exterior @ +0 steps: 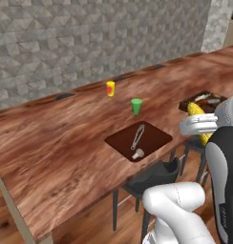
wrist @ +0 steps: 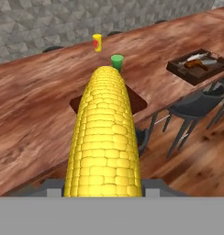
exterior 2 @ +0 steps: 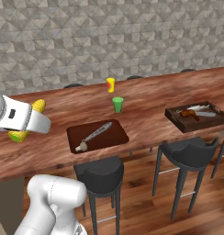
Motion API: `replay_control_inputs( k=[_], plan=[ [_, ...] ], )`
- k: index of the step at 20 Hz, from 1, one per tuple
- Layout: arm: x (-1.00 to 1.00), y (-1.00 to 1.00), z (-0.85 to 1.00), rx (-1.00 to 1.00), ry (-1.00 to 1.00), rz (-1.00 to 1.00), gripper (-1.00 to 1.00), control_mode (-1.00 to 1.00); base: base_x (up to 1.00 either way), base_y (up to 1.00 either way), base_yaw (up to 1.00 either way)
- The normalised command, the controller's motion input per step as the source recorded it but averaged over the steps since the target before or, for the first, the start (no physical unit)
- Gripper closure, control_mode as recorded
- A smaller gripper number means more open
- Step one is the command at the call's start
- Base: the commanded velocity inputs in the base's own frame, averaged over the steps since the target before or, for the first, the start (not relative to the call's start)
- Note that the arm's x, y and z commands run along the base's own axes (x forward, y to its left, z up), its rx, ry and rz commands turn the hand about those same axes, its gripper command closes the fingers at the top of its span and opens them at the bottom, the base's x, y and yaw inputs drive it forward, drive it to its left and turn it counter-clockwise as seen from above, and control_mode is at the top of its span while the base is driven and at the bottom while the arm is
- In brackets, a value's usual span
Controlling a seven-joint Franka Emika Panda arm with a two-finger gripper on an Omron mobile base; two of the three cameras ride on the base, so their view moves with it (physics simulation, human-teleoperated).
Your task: Gather the corn and mushroom from the fridge and place them on a tray on the dining counter. Then gather the chicken drumstick and fish from the fridge and place them on the other tray.
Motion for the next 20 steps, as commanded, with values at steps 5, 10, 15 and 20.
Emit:
replay_control_inputs(
  k=[5,10,15,20],
  plan=[
    [0.00,0.00,0.00,0.00,0.00,0.00,1.00,1.00,0.55,-0.08,0.25],
    [0.00,0.00,0.00,0.00,0.00,0.00,1.00,1.00,0.50,-0.18,0.23],
    [0.00,0.00,0.00,0.00,0.00,0.00,1.00,1.00,0.32,-0.46,0.15],
    [0.00,0.00,0.00,0.00,0.00,0.00,1.00,1.00,0.25,-0.23,0.00]
  ],
)
